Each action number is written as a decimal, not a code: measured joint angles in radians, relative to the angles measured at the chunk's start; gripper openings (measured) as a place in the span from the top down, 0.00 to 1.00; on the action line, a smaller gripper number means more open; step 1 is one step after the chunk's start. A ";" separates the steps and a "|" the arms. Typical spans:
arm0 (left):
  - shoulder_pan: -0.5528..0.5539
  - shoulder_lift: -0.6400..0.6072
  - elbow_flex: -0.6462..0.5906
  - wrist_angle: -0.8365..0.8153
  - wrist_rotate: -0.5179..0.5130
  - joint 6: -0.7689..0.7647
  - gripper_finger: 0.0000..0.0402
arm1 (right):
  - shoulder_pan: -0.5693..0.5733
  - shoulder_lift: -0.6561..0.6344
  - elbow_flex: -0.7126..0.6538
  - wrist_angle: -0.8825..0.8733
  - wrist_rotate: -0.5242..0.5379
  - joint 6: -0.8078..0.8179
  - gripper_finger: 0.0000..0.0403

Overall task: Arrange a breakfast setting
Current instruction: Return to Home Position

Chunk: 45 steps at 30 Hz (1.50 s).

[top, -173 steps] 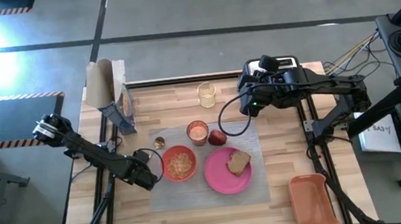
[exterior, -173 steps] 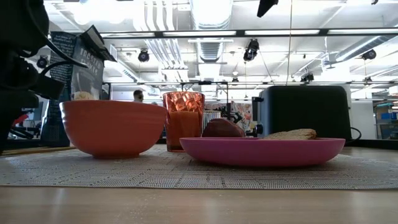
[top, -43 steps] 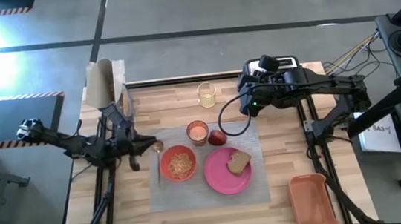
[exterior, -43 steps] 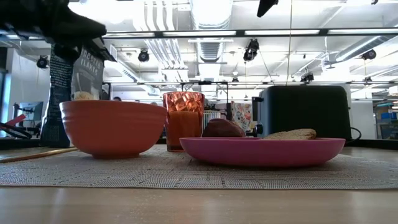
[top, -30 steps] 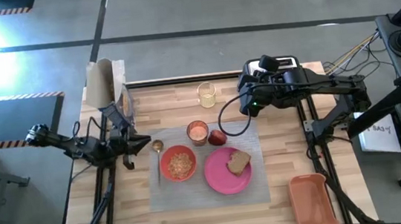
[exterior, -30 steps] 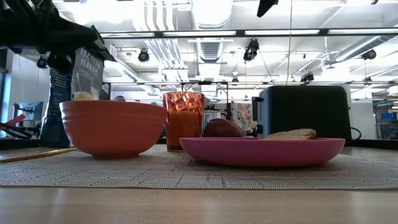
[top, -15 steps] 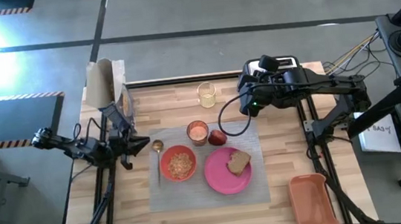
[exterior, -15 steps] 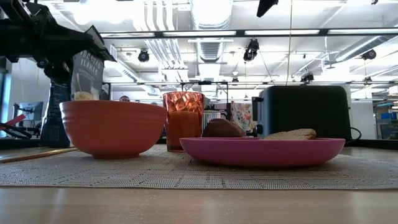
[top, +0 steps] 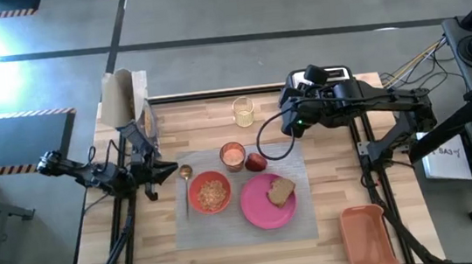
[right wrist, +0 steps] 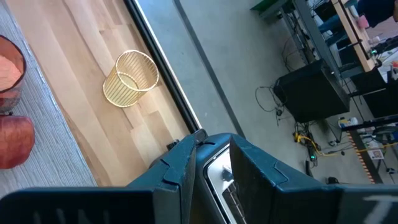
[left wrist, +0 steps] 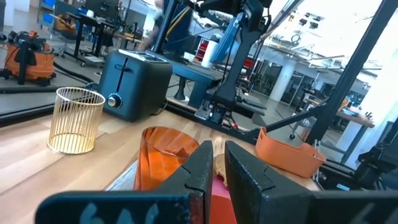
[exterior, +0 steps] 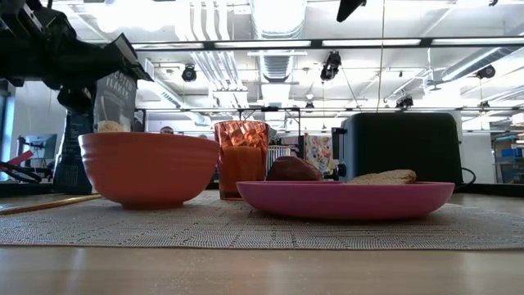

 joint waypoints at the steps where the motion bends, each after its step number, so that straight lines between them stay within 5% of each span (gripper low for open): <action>1: 0.000 0.002 0.000 0.000 0.000 0.000 0.94 | 0.000 0.000 0.000 0.000 0.000 0.000 0.77; 26: 0.000 -0.004 -0.001 0.001 -0.006 0.000 0.94 | 0.000 0.000 0.000 0.007 0.000 -0.007 0.77; 33: 0.000 -0.004 -0.001 0.001 -0.006 0.000 0.94 | -0.006 0.000 0.000 0.065 -0.001 -0.362 0.77; 36: 0.000 -0.004 -0.001 0.002 -0.006 0.000 0.94 | -0.006 0.000 -0.003 0.097 -0.051 -0.190 0.77; 41: 0.000 -0.004 -0.002 0.002 -0.006 0.000 0.94 | -0.021 -0.005 -0.047 0.116 -0.283 -0.004 0.77; 45: 0.000 -0.004 -0.002 0.003 -0.006 0.000 0.94 | -0.012 -0.018 -0.155 0.161 -0.259 0.116 0.77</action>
